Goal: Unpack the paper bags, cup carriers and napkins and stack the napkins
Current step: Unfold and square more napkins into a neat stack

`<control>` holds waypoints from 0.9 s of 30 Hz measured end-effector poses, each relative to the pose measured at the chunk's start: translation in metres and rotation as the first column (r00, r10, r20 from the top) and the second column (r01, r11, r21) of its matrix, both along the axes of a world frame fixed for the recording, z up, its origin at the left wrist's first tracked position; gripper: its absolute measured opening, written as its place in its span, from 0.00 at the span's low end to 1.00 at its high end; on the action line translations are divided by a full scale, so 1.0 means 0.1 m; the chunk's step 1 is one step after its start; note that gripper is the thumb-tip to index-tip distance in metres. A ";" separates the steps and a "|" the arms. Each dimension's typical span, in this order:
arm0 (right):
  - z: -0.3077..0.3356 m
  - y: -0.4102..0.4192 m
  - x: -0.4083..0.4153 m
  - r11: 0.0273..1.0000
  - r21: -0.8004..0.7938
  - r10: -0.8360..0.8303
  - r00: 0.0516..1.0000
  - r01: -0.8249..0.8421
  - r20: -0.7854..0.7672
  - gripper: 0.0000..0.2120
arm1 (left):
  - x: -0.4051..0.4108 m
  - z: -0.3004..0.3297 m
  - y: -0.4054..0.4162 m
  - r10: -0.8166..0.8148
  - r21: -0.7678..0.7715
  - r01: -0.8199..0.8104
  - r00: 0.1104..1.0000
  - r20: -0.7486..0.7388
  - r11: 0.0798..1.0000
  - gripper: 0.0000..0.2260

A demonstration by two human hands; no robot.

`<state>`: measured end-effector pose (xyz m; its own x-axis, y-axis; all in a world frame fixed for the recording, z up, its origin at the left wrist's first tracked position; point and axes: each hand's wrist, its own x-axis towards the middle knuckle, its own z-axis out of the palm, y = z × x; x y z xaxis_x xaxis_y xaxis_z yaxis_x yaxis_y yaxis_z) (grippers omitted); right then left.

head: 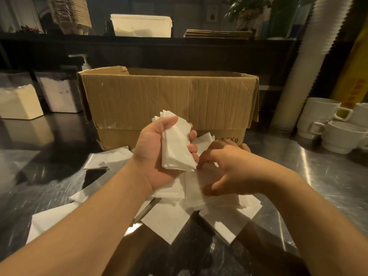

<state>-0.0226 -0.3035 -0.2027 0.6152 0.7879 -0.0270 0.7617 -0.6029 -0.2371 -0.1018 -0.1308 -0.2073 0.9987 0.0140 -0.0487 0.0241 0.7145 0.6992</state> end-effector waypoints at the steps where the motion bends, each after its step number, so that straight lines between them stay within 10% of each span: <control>1: 0.01 0.00 0.00 1.000 0.006 0.007 1.000 -0.007 0.007 0.21 | 0.00 0.00 0.00 0.003 0.002 -0.003 1.000 -0.001 1.000 0.18; 27: 0.05 0.02 0.02 0.996 0.038 0.081 0.997 -0.081 -0.008 0.15 | 0.01 0.00 -0.02 0.036 0.018 -0.036 0.999 -0.007 0.999 0.17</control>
<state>-0.0206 -0.3012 -0.1980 0.5490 0.8358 -0.0015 0.8055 -0.5295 -0.2661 -0.1004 -0.1331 -0.2076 0.9972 0.0506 -0.0556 0.0041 0.7023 0.7118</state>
